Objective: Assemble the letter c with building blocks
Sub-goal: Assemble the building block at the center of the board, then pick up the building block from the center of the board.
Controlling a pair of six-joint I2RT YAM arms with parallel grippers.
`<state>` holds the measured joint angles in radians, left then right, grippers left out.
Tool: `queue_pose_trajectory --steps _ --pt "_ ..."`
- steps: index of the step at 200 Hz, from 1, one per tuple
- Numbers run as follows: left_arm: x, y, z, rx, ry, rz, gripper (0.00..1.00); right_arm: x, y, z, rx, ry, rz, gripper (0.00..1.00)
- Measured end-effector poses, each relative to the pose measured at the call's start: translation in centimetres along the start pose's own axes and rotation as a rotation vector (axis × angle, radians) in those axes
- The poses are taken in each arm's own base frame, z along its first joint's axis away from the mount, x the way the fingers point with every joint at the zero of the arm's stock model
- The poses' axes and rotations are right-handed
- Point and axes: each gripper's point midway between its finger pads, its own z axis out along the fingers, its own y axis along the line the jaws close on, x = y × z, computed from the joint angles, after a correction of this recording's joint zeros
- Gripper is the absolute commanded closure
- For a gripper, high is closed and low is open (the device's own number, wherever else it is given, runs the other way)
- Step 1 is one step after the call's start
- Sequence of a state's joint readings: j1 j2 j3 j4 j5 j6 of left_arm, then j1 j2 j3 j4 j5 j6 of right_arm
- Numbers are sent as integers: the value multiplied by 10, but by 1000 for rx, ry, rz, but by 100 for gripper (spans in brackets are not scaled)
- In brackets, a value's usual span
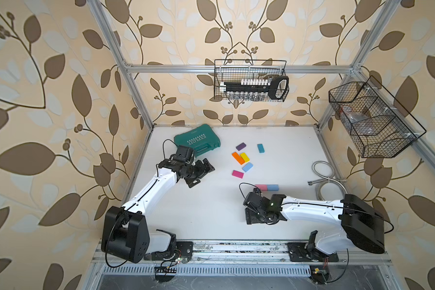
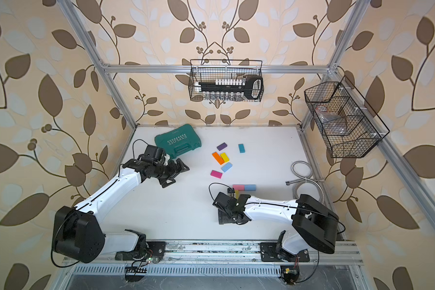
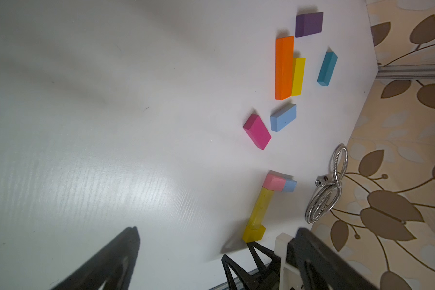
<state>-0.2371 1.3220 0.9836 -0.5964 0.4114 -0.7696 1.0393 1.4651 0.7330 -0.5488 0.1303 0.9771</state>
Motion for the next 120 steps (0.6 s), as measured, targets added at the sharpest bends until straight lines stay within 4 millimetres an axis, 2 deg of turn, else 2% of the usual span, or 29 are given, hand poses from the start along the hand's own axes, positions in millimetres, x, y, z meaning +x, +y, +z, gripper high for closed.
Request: queue_pose_trajectory --steps 19,29,39,52,70,85,102,120 --pt "0 0 1 -1 2 -1 1 1 0 -8 -16 4 -9 14" --pt "0 0 1 -3 3 -1 1 -3 1 -21 -35 -7 -13 14" --pt "-2 -1 1 -7 4 -2 1 -16 4 -38 -64 -27 -3 14" --pt "-6 -6 0 -10 3 3 1 -50 11 -67 -113 -86 34 14" --pt "-18 -13 0 -25 -16 12 1 -113 14 -108 -167 -203 104 13" --pt "-29 -18 0 -45 -32 28 1 -157 12 -131 -165 -266 141 13" --pt "-42 -23 0 -67 -48 39 1 -194 17 -137 -138 -298 150 11" --pt "-56 -23 -1 -88 -69 39 1 -217 28 -122 -94 -277 147 10"
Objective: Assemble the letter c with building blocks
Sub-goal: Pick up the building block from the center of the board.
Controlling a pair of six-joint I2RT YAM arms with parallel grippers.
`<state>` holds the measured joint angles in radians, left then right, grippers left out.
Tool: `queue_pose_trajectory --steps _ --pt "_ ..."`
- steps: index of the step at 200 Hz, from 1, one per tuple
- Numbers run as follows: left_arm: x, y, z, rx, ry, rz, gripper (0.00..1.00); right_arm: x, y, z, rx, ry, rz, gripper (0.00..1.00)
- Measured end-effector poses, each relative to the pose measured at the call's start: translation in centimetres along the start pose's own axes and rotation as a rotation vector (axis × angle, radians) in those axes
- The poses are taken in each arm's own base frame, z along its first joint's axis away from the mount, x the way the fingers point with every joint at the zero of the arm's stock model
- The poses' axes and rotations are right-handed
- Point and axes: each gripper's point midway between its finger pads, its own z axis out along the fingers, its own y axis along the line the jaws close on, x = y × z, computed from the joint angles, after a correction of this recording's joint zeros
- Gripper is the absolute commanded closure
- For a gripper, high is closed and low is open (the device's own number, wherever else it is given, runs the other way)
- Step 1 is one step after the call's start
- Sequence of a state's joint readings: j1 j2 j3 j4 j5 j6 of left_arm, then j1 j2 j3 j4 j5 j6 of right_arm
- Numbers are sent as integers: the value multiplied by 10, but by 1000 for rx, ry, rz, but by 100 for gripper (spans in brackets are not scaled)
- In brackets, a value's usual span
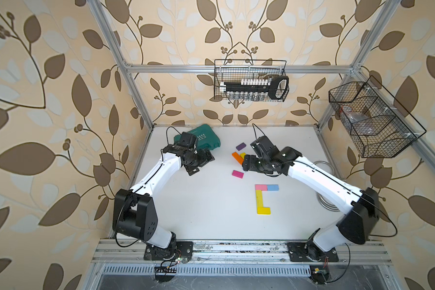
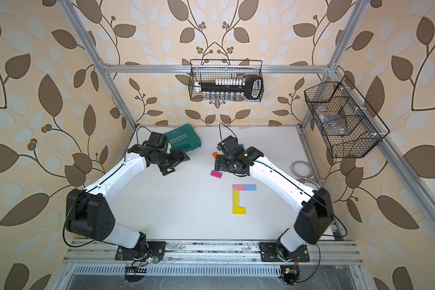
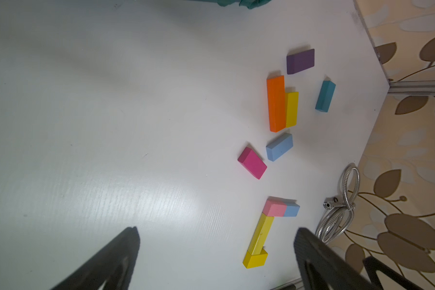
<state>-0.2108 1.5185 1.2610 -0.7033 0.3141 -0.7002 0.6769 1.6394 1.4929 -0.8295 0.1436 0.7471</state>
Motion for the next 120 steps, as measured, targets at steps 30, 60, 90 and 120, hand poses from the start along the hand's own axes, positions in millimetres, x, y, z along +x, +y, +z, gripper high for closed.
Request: queue_pose_trajectory --steps 30,60,90,120 --pt "-32 12 -5 -24 -51 -32 1 -4 11 54 89 69 11 8" --pt "-54 34 -11 -41 -83 -94 1 0 12 100 176 127 51 8" --pt "-68 50 -18 -38 -103 -147 1 6 14 132 230 168 91 8" --pt "-70 49 -18 -10 -95 -155 1 12 14 151 269 194 110 8"
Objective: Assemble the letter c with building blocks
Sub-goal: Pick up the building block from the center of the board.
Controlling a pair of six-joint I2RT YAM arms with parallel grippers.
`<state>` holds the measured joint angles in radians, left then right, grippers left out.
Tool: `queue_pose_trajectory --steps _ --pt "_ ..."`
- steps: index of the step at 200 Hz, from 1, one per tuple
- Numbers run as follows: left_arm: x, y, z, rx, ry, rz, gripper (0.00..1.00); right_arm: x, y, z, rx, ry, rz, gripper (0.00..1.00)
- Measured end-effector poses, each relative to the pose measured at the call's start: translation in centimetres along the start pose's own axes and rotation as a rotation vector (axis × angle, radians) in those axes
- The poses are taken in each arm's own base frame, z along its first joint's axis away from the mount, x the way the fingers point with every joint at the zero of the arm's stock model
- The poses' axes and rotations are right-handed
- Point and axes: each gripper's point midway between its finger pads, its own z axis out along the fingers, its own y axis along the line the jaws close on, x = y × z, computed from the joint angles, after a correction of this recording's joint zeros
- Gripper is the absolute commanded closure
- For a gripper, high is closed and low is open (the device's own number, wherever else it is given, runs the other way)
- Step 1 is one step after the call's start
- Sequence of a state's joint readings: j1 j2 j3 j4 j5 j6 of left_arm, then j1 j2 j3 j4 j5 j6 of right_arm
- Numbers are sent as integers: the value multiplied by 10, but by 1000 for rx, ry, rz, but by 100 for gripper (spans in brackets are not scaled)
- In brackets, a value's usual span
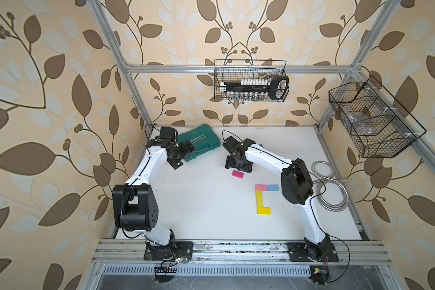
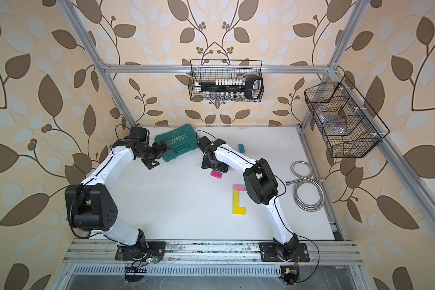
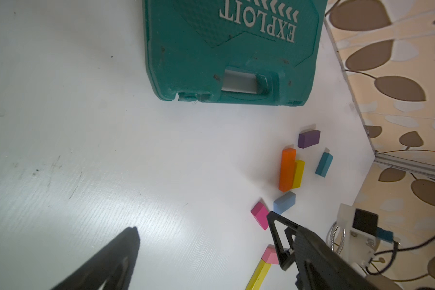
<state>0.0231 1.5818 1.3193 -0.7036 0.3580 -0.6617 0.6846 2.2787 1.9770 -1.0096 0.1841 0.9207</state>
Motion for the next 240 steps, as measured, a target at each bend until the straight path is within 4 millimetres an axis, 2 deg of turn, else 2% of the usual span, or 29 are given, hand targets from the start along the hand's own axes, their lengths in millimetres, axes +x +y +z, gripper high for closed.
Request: queue_pose_trajectory --steps 77,96,118,143,154,182,221,240 --pt "4 1 11 18 33 -7 1 8 -6 23 57 35 1 14" --pt "5 2 11 18 34 -8 1 11 -6 31 65 48 -2 19" --pt "5 1 11 18 34 -7 1 14 -5 37 63 58 -11 29" --pt "5 1 11 21 36 -8 1 13 -1 39 43 59 -10 45" --pt "5 1 12 25 38 -7 1 13 -1 39 37 57 -5 49" --pt "7 1 13 31 48 -9 1 14 -3 38 20 50 -8 55" --pt "8 -2 13 44 50 -9 1 18 -6 35 3 58 -7 58" --pt "9 -3 12 54 59 -9 1 19 -8 25 -12 54 -18 58"
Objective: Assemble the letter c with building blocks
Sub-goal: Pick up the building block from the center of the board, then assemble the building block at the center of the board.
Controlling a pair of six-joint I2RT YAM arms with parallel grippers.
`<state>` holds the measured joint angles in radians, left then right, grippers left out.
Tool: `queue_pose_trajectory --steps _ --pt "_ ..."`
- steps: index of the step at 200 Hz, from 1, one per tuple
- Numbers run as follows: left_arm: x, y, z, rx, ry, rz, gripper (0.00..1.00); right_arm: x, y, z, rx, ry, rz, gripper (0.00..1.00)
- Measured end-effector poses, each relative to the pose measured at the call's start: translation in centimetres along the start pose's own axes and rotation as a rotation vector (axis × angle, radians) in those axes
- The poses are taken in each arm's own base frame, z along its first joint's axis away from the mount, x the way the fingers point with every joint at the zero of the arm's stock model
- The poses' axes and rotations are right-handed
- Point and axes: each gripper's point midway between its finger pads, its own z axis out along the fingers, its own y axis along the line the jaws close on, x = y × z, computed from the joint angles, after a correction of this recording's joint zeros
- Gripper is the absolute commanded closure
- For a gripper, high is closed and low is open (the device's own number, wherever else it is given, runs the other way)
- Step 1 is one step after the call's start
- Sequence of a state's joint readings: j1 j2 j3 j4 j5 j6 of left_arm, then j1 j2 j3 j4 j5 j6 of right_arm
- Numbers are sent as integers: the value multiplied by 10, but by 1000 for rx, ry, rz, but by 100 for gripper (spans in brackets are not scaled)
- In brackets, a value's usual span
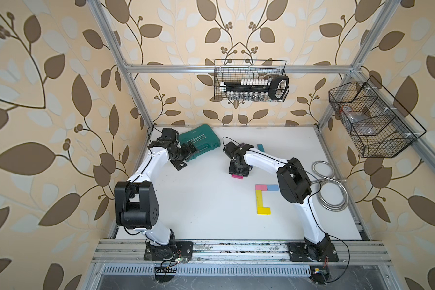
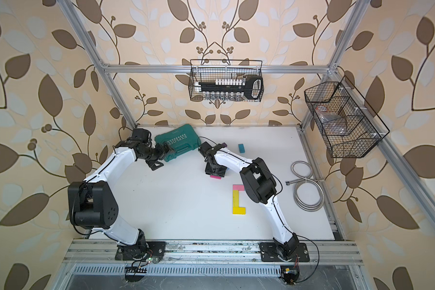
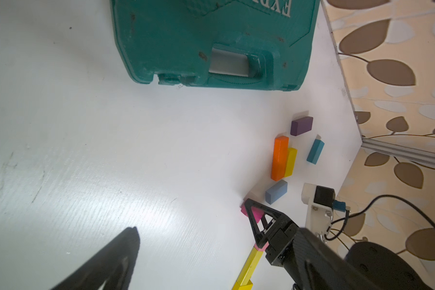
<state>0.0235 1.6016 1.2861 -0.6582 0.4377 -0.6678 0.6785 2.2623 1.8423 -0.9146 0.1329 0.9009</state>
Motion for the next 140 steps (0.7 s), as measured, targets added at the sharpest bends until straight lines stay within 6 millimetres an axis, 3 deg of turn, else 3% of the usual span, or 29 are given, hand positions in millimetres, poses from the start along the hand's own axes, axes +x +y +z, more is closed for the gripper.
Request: queue_pose_trajectory --steps 16,43,58,74,93,140 --pt "1 -1 0 4 4 0 1 -1 -2 -20 -29 -19 -21 58" --pt "6 -6 -6 30 12 7 1 -3 -13 -77 -111 -100 -64 58" --pt "12 -8 -12 49 19 11 1 1 -31 -113 -152 -161 -87 58" --pt "20 -12 -18 71 27 19 1 11 -56 -137 -172 -206 -99 58" --pt "32 -15 -24 94 42 33 1 27 -93 -144 -161 -225 -97 58" --pt "84 -31 -27 128 124 127 1 73 -192 -130 -64 -192 -46 58"
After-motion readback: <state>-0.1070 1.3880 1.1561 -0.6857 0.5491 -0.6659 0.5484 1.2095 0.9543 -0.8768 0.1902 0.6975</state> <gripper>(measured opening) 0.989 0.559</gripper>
